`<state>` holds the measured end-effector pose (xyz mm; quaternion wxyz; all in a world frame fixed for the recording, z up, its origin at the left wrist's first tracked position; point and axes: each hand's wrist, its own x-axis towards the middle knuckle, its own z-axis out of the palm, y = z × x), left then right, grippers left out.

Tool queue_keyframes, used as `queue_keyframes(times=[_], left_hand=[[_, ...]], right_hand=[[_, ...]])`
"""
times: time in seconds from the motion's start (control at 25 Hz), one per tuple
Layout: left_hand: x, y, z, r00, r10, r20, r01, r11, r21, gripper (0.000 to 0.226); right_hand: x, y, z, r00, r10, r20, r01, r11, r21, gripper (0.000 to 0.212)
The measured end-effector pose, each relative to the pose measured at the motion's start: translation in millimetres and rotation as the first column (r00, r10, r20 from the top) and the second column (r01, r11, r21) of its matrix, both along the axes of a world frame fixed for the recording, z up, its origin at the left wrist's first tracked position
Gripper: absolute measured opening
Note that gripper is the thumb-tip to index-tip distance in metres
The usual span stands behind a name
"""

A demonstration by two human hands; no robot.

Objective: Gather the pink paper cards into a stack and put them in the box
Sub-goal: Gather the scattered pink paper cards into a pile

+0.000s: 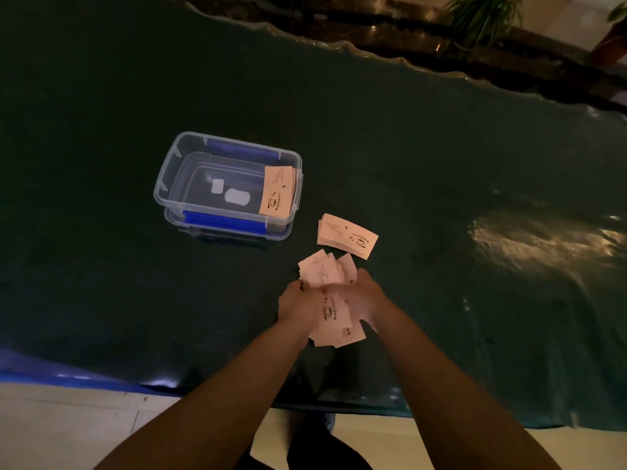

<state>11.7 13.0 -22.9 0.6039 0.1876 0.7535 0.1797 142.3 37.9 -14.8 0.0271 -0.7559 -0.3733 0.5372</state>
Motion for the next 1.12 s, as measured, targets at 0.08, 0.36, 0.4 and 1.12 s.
queue_keyframes(times=[0.08,0.36,0.4,1.12], left_hand=[[0,1,-1,1.0,-0.012,0.021,0.012,1.0,-0.006,0.036],[-5,-7,-3,0.984,0.014,0.175,-0.019,1.0,0.025,0.037],[-10,-7,-3,0.978,0.019,0.207,-0.024,0.999,0.024,0.039],[-97,58,33,0.581,-0.812,-0.047,0.764,0.525,0.375,0.093]], right_hand=[[3,-2,0,1.0,-0.004,-0.012,0.004,1.0,-0.016,0.085],[7,-21,0,0.953,-0.108,-0.284,0.095,0.994,-0.058,0.083],[8,-23,-2,0.948,-0.122,-0.293,0.11,0.992,-0.056,0.083],[-14,17,44,0.78,0.625,0.013,-0.619,0.769,0.158,0.077]])
